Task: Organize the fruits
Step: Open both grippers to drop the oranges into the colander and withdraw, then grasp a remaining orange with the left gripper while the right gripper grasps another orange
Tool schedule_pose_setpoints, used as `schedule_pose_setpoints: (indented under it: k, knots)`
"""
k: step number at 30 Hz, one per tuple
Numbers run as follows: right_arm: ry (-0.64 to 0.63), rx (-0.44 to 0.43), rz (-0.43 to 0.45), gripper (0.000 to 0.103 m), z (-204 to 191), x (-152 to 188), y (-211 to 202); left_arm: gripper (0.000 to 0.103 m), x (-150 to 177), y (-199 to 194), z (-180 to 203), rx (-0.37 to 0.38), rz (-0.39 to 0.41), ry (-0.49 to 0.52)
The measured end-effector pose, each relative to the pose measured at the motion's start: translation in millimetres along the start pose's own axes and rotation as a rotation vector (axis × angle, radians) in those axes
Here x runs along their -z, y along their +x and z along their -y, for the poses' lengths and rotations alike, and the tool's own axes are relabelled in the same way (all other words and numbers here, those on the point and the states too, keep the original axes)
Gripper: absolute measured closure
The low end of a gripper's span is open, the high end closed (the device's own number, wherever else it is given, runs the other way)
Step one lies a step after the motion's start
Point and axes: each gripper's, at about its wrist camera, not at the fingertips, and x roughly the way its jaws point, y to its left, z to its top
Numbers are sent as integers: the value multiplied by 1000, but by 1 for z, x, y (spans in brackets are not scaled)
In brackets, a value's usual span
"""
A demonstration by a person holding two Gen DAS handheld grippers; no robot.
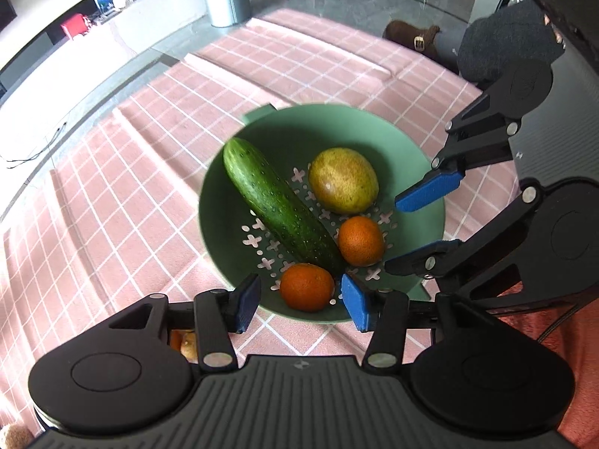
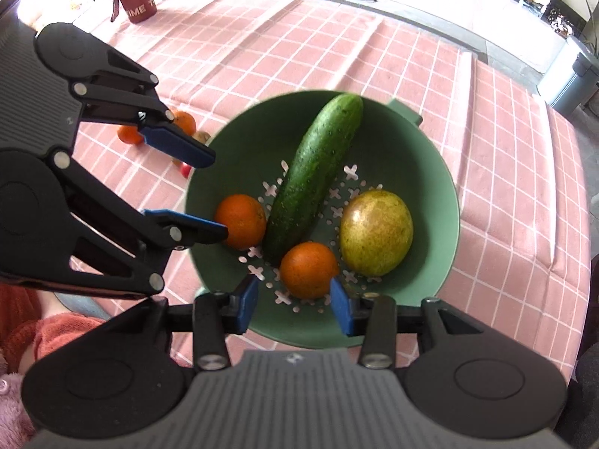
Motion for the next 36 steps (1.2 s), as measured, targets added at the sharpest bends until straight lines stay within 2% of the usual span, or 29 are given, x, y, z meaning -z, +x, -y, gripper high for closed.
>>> schedule_pose_setpoints:
  k: [5, 10, 17, 22, 28, 36]
  knots:
    - [46, -4, 75, 63, -14, -1, -23, 44, 9, -33, -9, -14, 69, -54]
    - [131, -30, 178, 63, -31, 1, -45, 44, 31, -60, -26, -60, 131, -122]
    - [236, -74, 346, 63, -75, 13, -42, 44, 76, -86, -63, -130, 254, -309]
    - [288, -102, 423, 63, -108, 21, -18, 44, 111, -86, -86, -164, 307, -419]
    - [199, -98, 500, 63, -140, 16, 3, 44, 143, -73, -106, -172, 312, -490]
    - [124, -21, 475, 63, -146, -6, 35, 44, 161, -39, -128, -161, 286, -543]
